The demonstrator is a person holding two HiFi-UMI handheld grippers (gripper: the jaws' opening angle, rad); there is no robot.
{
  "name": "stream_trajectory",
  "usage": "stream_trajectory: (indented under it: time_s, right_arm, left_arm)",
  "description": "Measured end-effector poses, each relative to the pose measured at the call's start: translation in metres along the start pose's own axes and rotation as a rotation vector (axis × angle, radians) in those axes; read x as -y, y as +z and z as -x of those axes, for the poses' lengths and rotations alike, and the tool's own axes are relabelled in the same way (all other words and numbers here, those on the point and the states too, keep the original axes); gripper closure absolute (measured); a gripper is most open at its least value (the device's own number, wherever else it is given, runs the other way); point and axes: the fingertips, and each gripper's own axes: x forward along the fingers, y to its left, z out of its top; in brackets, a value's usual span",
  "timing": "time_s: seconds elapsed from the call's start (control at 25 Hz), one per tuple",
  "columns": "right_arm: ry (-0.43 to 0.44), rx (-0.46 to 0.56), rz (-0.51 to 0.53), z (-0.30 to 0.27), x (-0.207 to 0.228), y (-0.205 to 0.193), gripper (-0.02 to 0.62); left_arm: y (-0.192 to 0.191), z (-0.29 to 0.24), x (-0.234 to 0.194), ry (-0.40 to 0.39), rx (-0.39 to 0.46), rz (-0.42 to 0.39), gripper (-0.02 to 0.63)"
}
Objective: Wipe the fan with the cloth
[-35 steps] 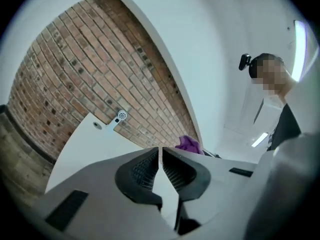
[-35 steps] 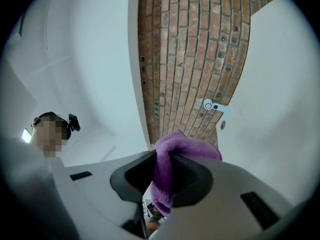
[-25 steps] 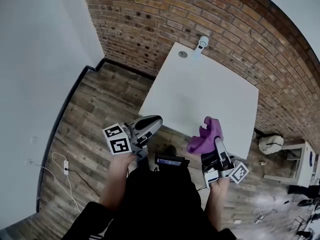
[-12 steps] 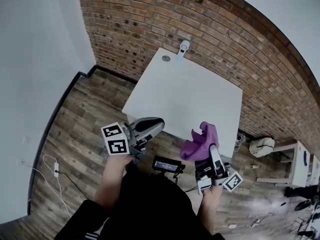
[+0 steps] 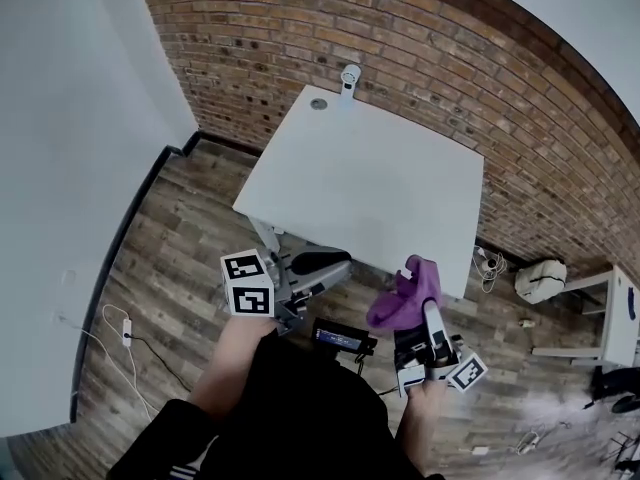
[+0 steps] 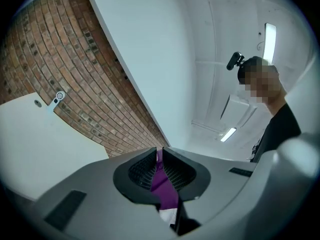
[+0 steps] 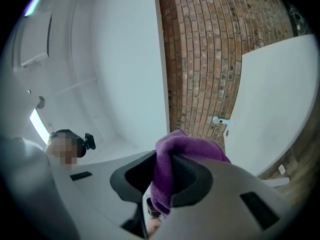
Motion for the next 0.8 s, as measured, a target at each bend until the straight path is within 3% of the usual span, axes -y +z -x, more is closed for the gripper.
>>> stream_trajectory:
  time_s: [0.32,0.8]
  right_arm:
    - [0.005,-0.111,0.000,0.014,0.011,-0.010,0.531]
    - [0.049,-0.161,0.021,-0.017,0.011,-0.011,0.531]
  left_arm:
    - [-0.039,-0.014,0.022,0.032,-0.024,0.061,0.577]
    - [-0.014,-0.009,0.015,0.035,0.036,0.064,0.577]
